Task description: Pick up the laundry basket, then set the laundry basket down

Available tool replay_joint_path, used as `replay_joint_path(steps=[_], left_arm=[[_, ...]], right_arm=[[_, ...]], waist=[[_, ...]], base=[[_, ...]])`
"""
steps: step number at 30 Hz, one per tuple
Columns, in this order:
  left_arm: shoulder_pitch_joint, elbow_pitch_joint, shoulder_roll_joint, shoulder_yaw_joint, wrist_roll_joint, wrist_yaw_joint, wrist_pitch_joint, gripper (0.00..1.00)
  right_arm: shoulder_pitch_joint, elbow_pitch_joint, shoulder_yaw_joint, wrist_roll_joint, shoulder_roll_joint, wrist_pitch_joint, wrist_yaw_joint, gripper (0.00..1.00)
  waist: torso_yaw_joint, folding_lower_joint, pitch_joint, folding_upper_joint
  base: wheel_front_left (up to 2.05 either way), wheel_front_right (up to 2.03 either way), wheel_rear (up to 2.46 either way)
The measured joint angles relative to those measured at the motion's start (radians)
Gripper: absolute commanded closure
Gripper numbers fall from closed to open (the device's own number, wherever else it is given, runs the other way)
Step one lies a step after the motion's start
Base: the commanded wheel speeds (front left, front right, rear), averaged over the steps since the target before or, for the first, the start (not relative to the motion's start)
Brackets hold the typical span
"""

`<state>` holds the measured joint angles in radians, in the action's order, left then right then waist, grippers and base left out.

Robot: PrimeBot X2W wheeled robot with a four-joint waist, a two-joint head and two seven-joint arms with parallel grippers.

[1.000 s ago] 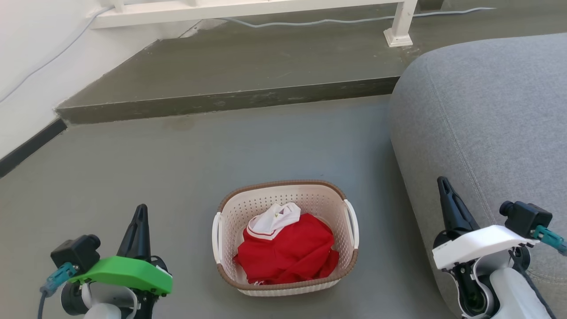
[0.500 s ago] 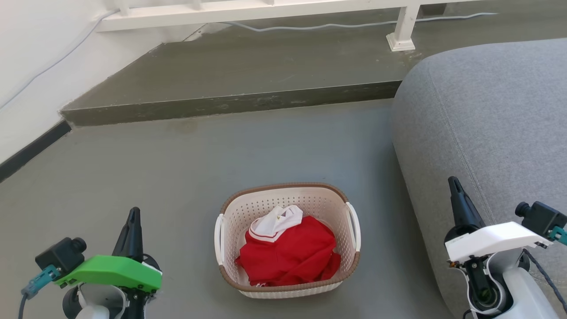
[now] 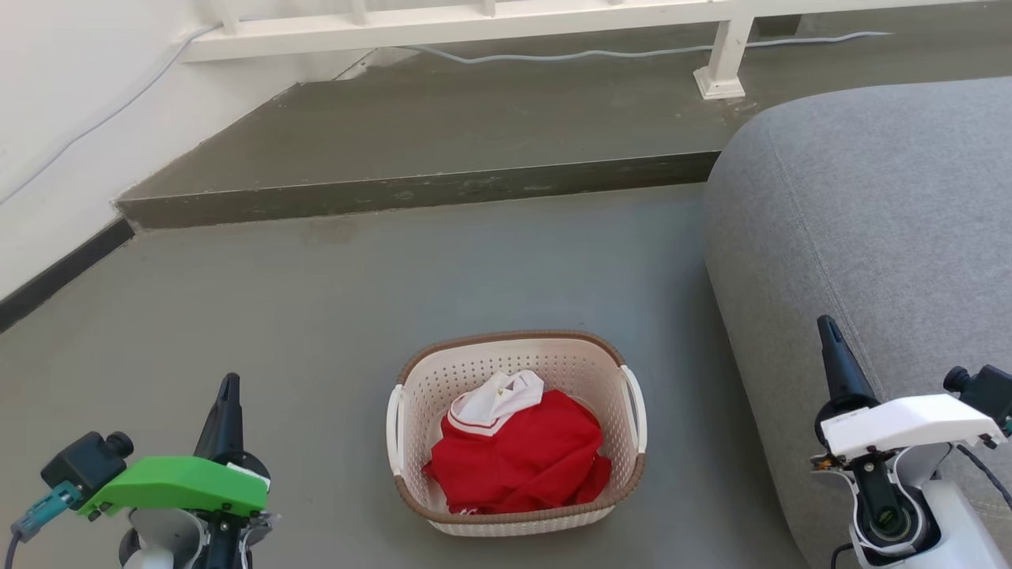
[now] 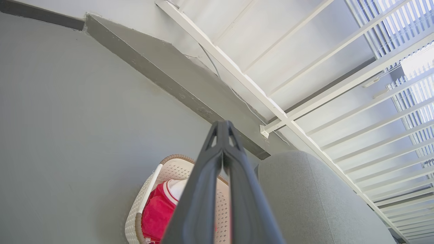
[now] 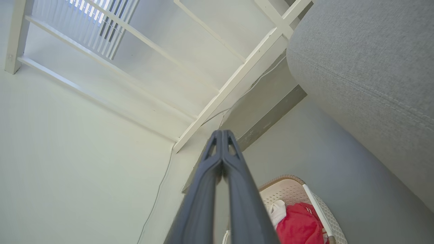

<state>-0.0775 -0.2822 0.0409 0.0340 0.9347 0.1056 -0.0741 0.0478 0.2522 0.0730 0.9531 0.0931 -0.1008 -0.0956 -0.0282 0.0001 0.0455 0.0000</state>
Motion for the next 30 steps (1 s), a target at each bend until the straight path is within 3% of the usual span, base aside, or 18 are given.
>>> replay_joint_path(steps=[30], left_arm=[[0.000,0.000,-0.001,-0.066,0.372,0.008,0.105,1.00]], right_arm=[[0.004,0.015,-0.095,0.382,-0.016,0.100,-0.010,1.00]], waist=[[0.016,0.0000,-0.024,0.0000]], base=[[0.00,0.00,0.00]])
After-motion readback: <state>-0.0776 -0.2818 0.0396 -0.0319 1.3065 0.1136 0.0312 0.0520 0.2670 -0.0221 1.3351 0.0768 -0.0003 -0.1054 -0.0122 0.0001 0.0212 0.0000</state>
